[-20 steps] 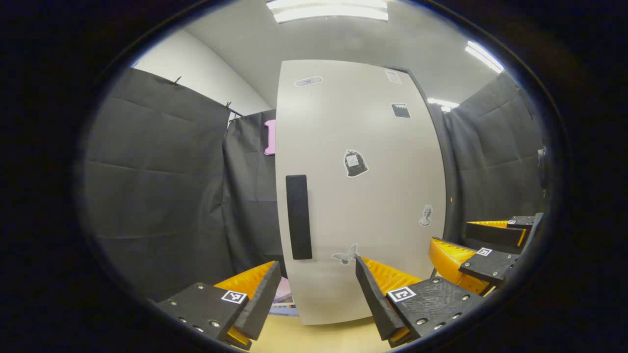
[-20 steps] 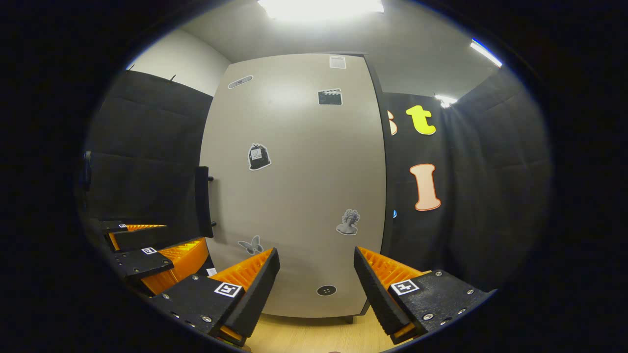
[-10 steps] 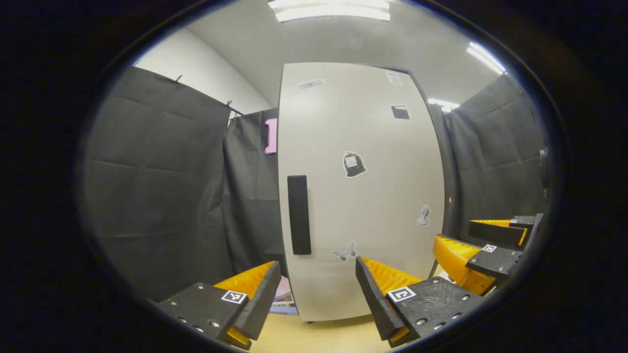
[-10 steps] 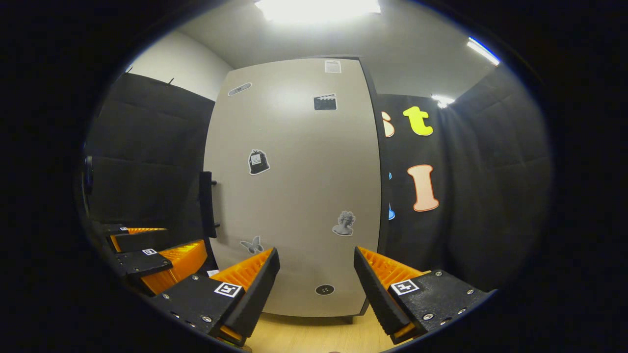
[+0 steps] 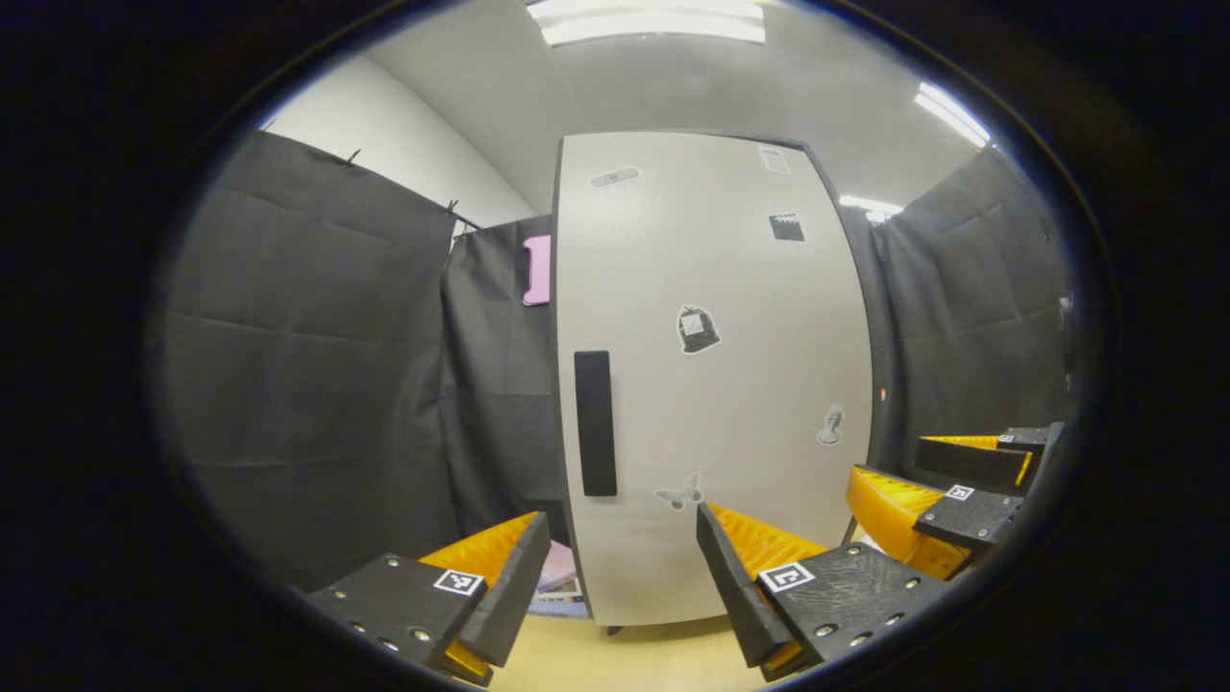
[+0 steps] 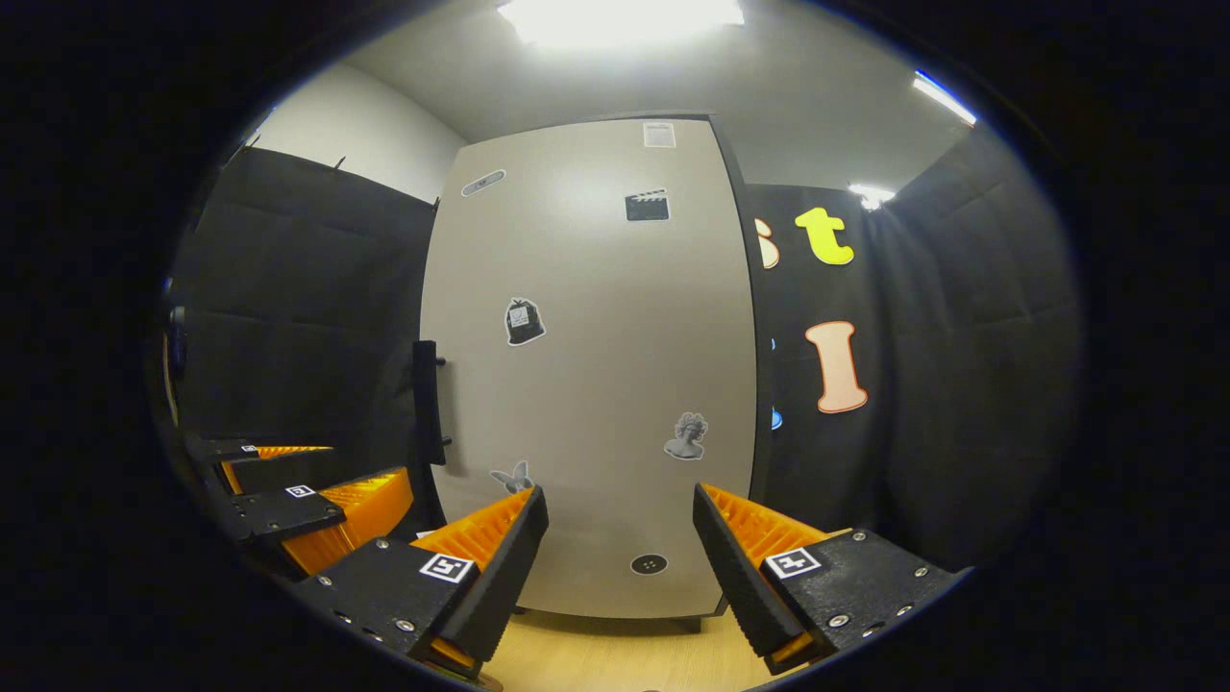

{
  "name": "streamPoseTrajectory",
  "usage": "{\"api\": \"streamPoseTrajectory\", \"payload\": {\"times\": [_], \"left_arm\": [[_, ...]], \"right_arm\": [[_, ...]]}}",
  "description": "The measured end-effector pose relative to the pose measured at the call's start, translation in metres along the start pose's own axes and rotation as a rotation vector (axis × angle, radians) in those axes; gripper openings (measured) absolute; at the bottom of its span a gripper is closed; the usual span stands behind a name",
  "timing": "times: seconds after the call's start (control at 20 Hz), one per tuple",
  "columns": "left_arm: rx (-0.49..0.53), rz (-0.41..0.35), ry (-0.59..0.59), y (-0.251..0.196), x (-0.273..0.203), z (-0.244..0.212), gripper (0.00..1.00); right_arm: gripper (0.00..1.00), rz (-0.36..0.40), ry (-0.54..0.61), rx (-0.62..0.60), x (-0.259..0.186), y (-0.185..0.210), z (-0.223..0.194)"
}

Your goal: Open the cabinet door with the right hand, grasp the bottle in the cabinet with the left hand and place it on the coaster, then close the cabinet door with the right hand.

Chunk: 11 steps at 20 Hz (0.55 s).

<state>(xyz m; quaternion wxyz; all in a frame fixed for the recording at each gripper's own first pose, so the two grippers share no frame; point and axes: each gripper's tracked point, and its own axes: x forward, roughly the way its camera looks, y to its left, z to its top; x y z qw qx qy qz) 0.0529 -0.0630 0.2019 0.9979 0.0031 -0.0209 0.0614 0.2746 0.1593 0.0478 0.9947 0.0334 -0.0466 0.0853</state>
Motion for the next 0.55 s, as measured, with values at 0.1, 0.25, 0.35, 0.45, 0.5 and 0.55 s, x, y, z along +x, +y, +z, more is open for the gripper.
{"api": "streamPoseTrajectory", "payload": {"times": [0.1,0.25,0.35,0.45,0.5,0.55], "left_arm": [[-0.002,-0.002,-0.002,0.001,0.0,0.001,0.92],[-0.006,0.004,-0.005,0.01,-0.001,0.003,0.92],[-0.002,0.01,-0.016,0.017,0.002,0.003,0.92],[-0.005,0.019,-0.019,0.024,0.007,0.001,0.9],[-0.009,0.019,-0.018,0.026,0.007,0.002,0.88],[-0.012,0.019,-0.022,0.027,0.007,0.004,0.92]], "right_arm": [[0.94,0.002,0.002,-0.002,-0.001,0.002,-0.001],[0.94,0.011,-0.01,0.006,-0.002,0.006,0.001],[0.94,0.014,-0.029,0.007,-0.003,0.008,0.007],[0.94,0.016,-0.045,0.018,-0.004,0.009,0.009],[0.94,0.019,-0.049,0.017,-0.003,0.012,0.012],[0.94,0.019,-0.055,0.009,-0.004,0.013,0.015]]}}
